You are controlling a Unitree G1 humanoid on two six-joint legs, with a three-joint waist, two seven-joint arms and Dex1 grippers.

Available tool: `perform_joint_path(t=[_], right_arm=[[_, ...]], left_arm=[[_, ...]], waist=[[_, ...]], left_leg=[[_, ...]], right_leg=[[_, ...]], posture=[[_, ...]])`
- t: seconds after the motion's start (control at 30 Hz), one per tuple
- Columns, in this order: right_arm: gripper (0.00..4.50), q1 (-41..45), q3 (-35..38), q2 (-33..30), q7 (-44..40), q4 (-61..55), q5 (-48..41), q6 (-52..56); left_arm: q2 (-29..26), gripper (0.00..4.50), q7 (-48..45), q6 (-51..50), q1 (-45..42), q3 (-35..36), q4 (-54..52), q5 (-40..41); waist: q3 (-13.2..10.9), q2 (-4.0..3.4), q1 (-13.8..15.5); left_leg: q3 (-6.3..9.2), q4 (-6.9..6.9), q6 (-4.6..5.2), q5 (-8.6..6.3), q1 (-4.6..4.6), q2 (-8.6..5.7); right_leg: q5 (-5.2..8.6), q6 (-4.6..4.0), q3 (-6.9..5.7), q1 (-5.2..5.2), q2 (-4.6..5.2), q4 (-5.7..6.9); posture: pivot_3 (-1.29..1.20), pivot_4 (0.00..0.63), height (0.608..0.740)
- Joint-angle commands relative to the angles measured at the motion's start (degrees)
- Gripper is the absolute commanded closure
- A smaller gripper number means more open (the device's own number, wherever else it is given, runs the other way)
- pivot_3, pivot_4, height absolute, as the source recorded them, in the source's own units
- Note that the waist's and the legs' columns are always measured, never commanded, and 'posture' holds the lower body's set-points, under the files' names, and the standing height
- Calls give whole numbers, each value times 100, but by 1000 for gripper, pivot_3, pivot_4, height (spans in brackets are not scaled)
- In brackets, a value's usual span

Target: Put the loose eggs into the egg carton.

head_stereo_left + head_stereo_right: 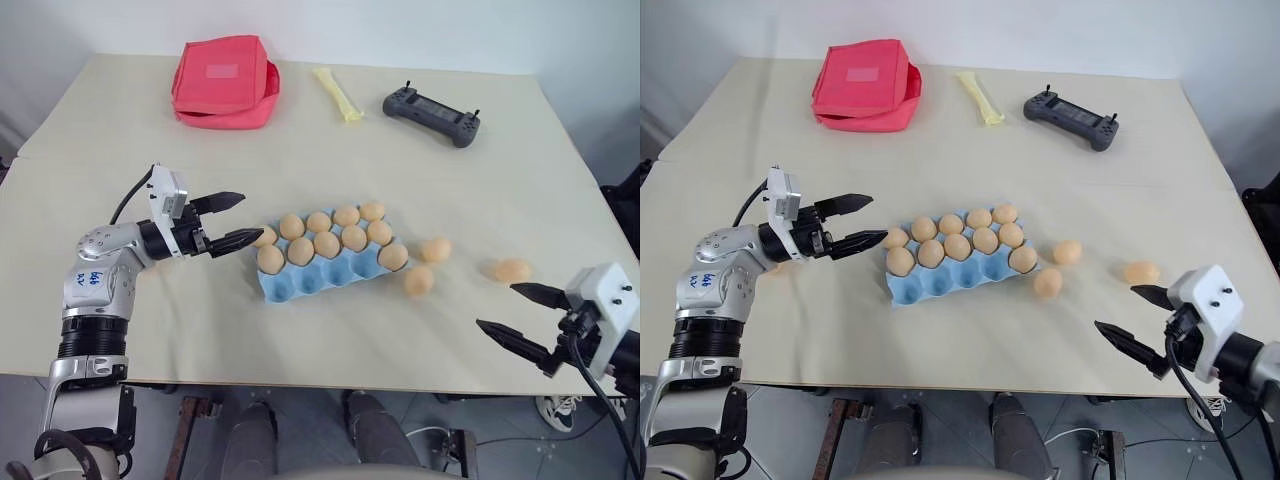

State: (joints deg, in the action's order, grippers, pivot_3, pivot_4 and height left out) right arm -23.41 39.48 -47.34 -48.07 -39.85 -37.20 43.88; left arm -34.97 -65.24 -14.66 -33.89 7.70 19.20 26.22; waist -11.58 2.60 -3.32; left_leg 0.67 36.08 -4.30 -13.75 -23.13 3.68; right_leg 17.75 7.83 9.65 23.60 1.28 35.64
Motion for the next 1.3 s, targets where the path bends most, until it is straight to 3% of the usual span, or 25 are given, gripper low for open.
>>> perform_joint_path(t=[0.03, 0.17, 0.3, 0.57, 1.1, 1.2, 1.3], right_arm=[[0, -119, 298, 63, 60, -331, -238, 92], [0, 80, 21, 131, 410, -453, -405, 256], [0, 1193, -1164, 358, 1172, -276, -406, 513], [0, 2786, -2914, 783, 1620, 1129, 365, 315], [0, 3463, -3844, 1011, 1067, 2096, 804, -177], [625, 3530, -3894, 1074, 1053, 2116, 837, -201], [1660, 3531, -3782, 1022, 1048, 1893, 749, -119]], left_arm=[[-97, 16, -191, 56, -137, -11, 47, -22], [-139, 16, -339, -29, -113, -20, 7, 2], [-330, 16, -557, -283, 226, 17, -361, 140], [-526, 16, -498, -510, 766, 232, -966, 250], [-541, 16, 87, -740, 1470, 654, -1865, 463], [-543, 0, 126, -735, 1498, 661, -1898, 475], [-552, 0, 146, -733, 1507, 667, -1907, 492]], waist=[[0, 0, -10], [0, 0, -5], [4, 13, -94], [4, 12, -131], [3, 11, -135], [3, 11, -136], [3, 11, -139]], left_leg=[[0, 1, 1, 1, 0, 0], [0, 2, 4, 5, 0, 0], [-1, 0, 3, 6, 2, 3], [-2, -12, 4, 5, -5, 2], [-1, -13, 4, -1, -6, 3], [-1, -11, 4, -1, -6, 2], [-1, -11, 4, -1, -6, 2]], right_leg=[[0, -2, 0, 0, 0, 0], [-2, -7, 1, 0, 0, 0], [-8, -16, 2, 0, 0, -5], [-5, -19, 0, 8, 4, -7], [-16, 6, -2, 12, 4, 3], [-16, 5, -2, 12, 4, 4], [-16, 6, -2, 12, 4, 3]], posture=[[0, 150, 740], [0, 150, 740], [0, 150, 740], [0, 150, 740], [0, 150, 740], [0, 150, 740], [0, 150, 740]])
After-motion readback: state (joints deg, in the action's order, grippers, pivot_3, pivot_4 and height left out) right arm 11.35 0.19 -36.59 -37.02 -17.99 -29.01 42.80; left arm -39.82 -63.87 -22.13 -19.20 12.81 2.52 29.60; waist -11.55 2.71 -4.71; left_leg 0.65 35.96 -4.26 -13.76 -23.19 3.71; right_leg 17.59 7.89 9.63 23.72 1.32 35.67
